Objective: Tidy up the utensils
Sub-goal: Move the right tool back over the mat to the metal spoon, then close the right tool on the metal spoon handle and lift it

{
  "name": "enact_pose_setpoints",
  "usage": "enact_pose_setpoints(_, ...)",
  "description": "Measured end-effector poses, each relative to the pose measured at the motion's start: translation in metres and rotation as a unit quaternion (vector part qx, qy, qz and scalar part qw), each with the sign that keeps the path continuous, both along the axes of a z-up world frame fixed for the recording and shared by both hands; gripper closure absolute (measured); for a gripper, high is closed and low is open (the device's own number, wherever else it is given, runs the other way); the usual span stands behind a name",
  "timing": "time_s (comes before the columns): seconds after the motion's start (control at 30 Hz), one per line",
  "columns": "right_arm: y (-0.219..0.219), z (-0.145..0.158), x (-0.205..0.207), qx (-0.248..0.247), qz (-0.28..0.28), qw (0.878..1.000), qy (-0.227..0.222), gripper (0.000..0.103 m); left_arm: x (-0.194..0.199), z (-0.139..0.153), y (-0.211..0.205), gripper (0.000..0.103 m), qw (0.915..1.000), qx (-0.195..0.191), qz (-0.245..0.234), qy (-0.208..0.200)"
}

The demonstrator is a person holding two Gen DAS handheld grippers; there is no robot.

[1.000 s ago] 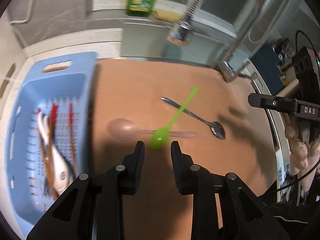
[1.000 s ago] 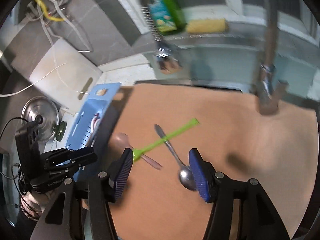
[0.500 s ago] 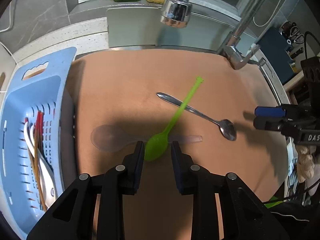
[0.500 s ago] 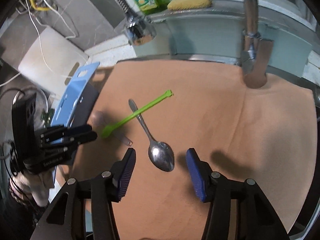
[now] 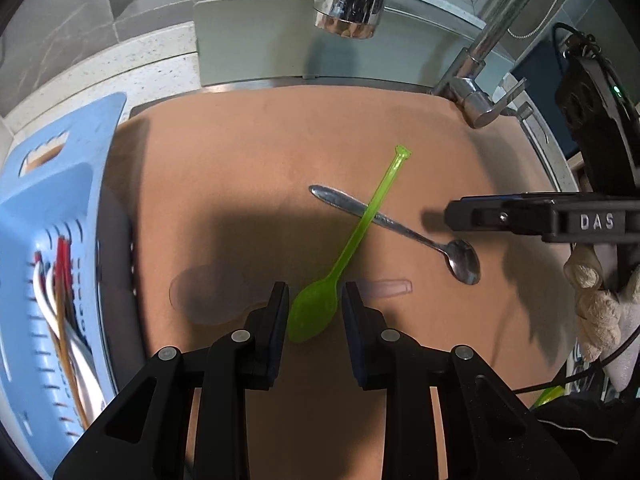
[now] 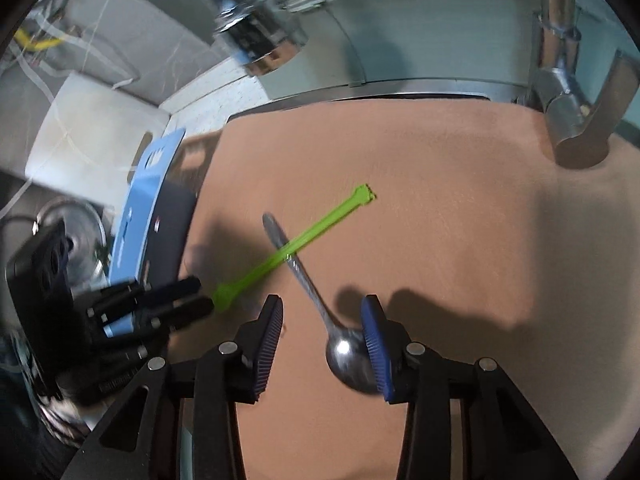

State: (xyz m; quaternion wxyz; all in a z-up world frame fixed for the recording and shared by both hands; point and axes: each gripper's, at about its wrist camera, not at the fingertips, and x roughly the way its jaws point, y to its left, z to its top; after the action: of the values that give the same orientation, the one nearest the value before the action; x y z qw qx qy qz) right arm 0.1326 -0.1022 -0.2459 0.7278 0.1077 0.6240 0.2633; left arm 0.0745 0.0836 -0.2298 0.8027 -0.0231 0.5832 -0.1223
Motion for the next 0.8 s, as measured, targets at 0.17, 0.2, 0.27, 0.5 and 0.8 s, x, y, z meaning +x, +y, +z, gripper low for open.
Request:
enact_pose_setpoints(0.17, 0.003, -0.009, 0.004, 0.016, -0.016, 1.0, 0.022, 0.066, 0.017, -0.003, 0.009, 0.077, 0.9997, -0.015, 0.012, 0.011)
enact_pose_setpoints(0.2, 0.004, -0.009, 0.003, 0.019, -0.016, 0.999, 0.023, 0.066, 0.018, -0.003, 0.01, 0.077, 0.9997, -0.016, 0.013, 0.012)
enact_pose_setpoints(0.27, 0.004, -0.008, -0.001, 0.03, -0.015, 0.999, 0.027, 0.066, 0.023, -0.002, 0.008, 0.077, 0.9998, -0.013, 0.009, 0.01)
enact_pose_setpoints(0.5, 0.004, -0.017, -0.015, 0.05, -0.001, 0.997, 0.063, 0.072, 0.046, 0.001, -0.01, 0.077, 0.9998, -0.006, -0.019, 0.004)
enact_pose_setpoints(0.8, -0.006, -0.008, -0.021, 0.038, -0.012, 0.999, 0.03, 0.073, 0.078, -0.02, -0.004, 0.077, 0.9988, -0.037, 0.004, 0.033)
